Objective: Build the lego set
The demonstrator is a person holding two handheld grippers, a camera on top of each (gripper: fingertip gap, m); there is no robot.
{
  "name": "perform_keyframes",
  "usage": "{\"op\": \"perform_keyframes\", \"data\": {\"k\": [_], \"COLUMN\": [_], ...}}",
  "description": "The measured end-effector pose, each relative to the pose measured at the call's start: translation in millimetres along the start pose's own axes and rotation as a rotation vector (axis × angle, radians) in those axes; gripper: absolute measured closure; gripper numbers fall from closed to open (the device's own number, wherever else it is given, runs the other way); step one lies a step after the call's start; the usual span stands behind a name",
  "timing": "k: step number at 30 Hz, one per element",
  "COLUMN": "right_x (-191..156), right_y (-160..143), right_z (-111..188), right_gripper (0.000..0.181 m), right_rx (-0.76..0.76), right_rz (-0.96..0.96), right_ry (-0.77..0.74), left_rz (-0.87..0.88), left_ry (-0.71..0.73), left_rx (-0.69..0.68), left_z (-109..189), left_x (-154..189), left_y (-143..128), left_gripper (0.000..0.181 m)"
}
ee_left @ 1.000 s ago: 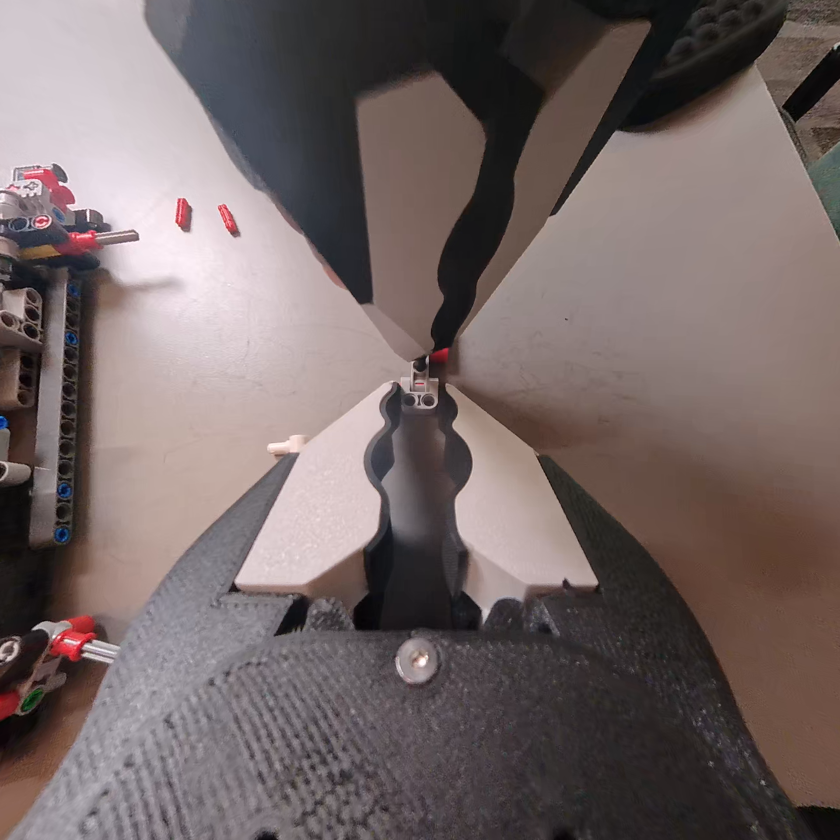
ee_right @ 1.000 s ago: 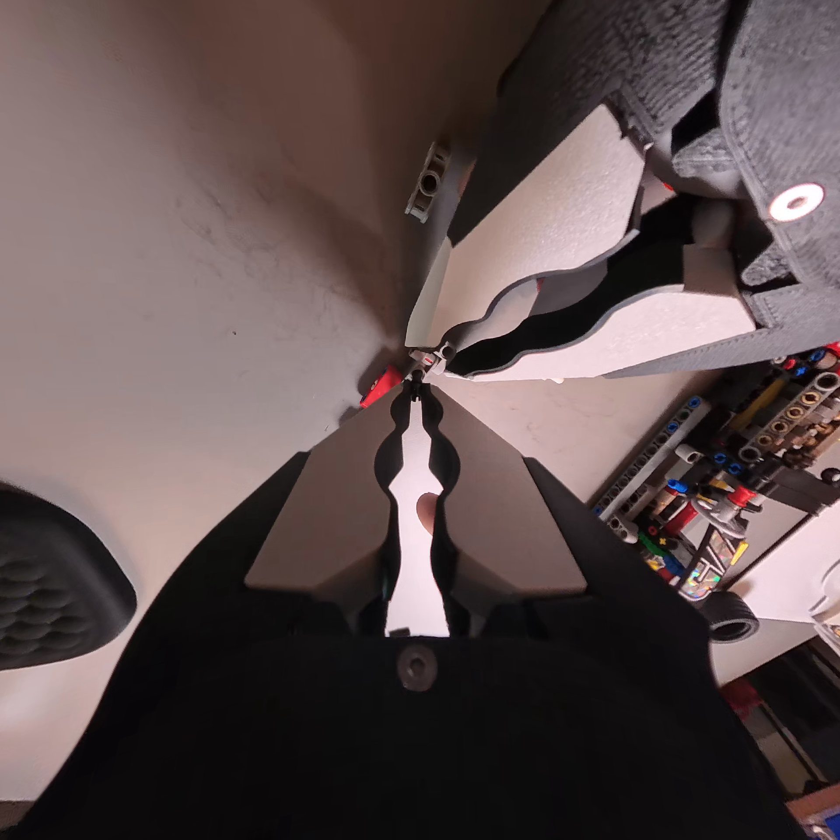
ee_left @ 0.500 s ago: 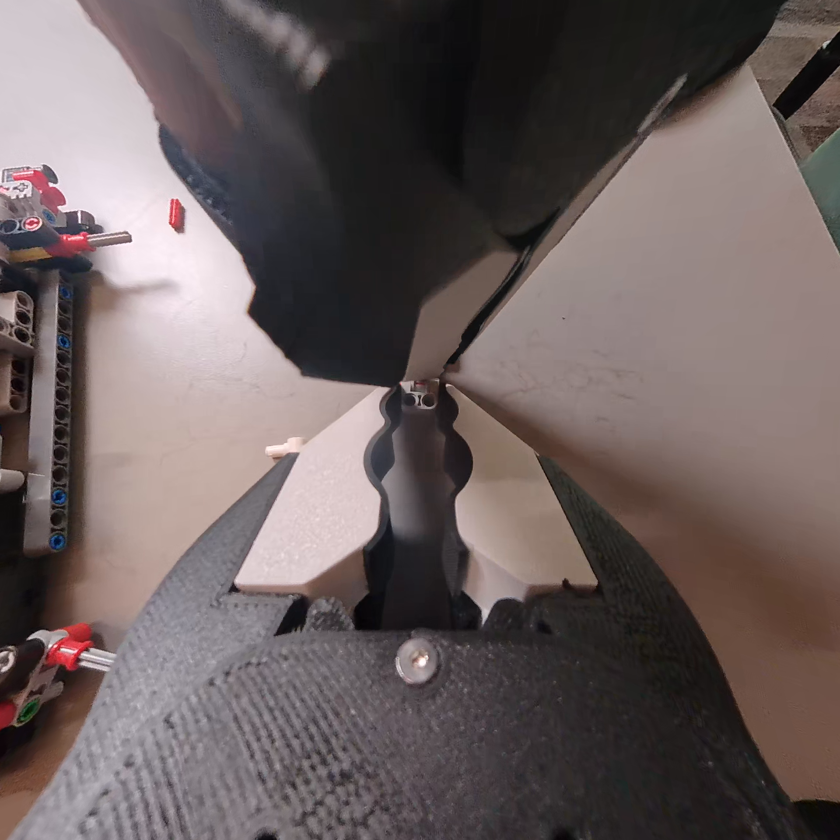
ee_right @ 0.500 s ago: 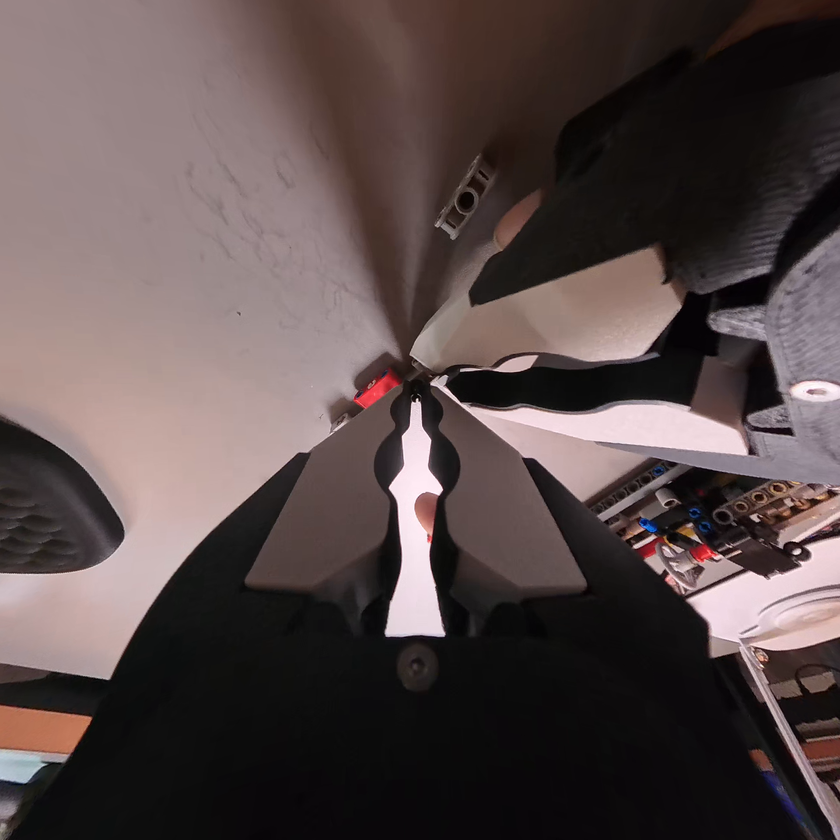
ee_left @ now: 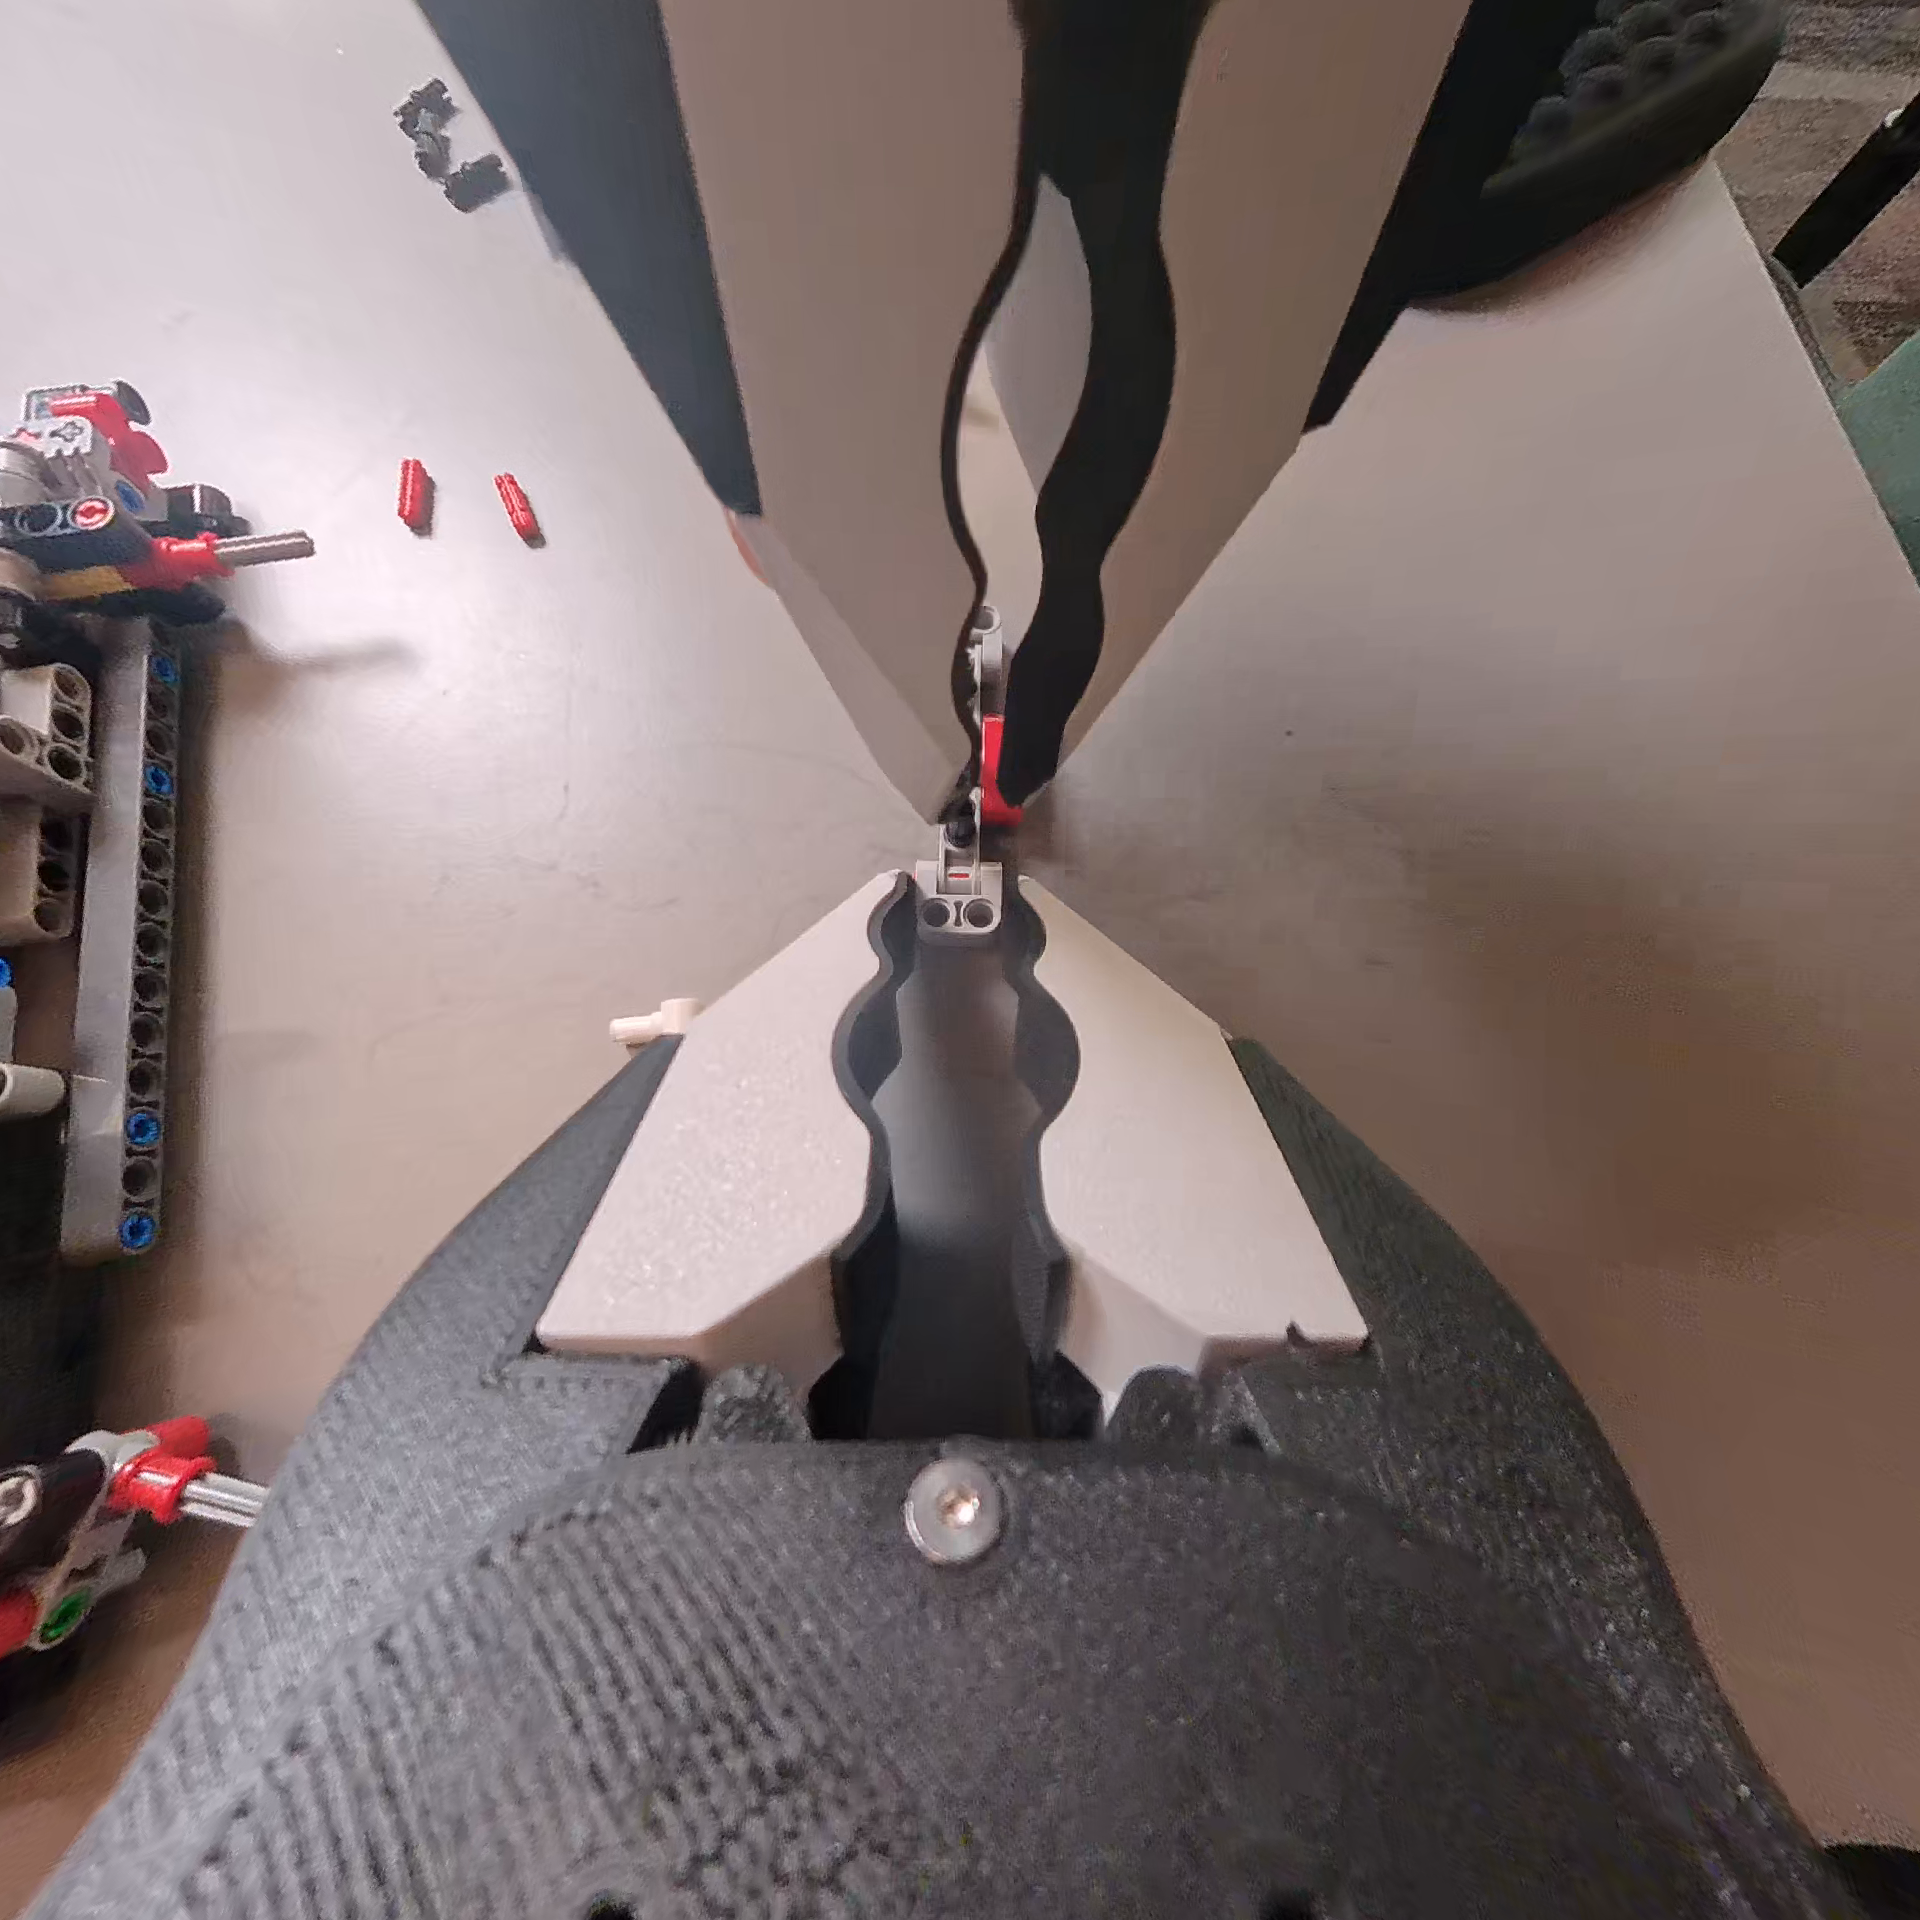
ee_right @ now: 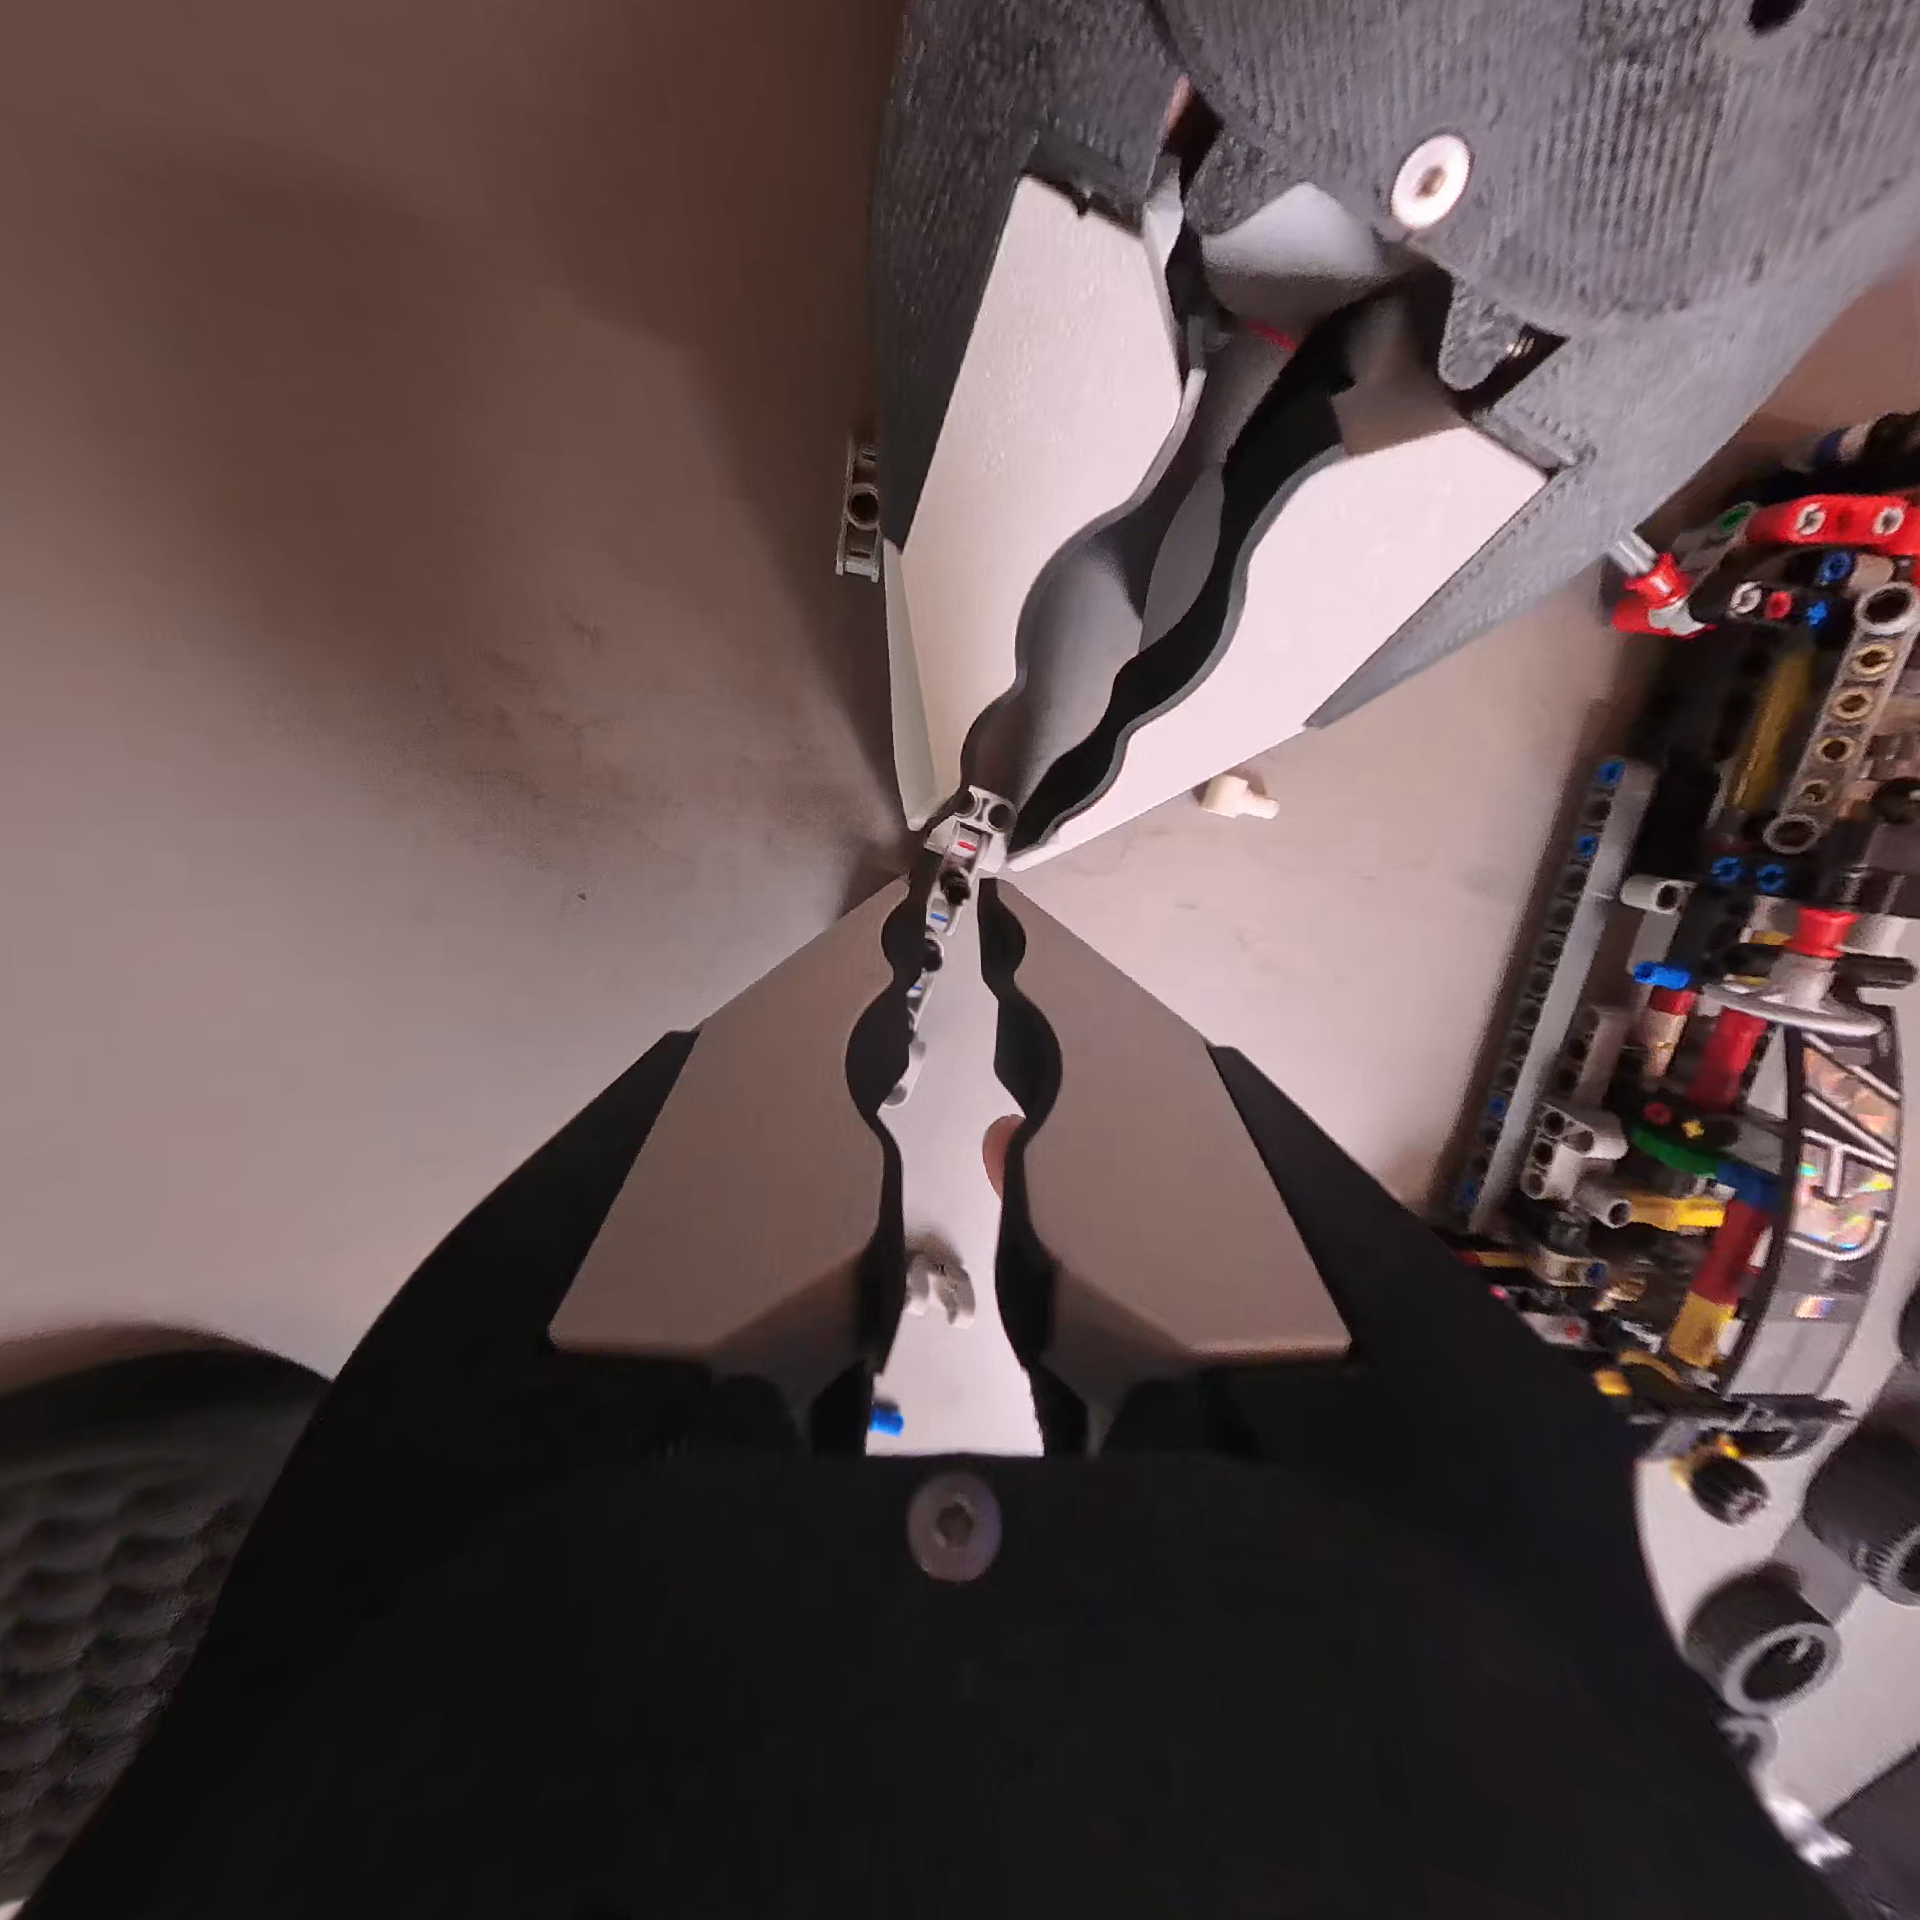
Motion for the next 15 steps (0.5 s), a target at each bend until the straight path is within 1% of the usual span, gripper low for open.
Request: {"op": "perform_keyframes", "data": {"k": [3, 7, 15], "right_x": [0.7, 1.2, 1.6], "right_y": [-2.4, -2.1, -1.1], "right_z": [-3.3, -5.3, -9.4], "right_gripper": [0.178, 0.179, 0.18], "right_rx": [0.015, 0.012, -0.085], "right_rz": [-0.008, -0.01, 0.052], "right_ry": [-0.011, 0.005, 0.055], "left_rz": [-0.003, -0.007, -0.002], "left_ry": [0.003, 0.005, 0.002], "left_rx": [-0.002, -0.008, -0.007], "left_z": [-0.1, -0.3, -0.1], "left_x": [-0.1, -0.1, -0.1], "left_y": [-0.3, -1.0, -0.8], "left_gripper": [0.167, 0.167, 0.167]}}
Point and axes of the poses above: each gripper's, where its closed fingertips meet, z back along the fingers, y out of its top, x = y × z across the jaws, the point moved 3 cm from there along z, back along the fingers, and after that the axes turned 9 degrees about x, right-handed, at the moved point
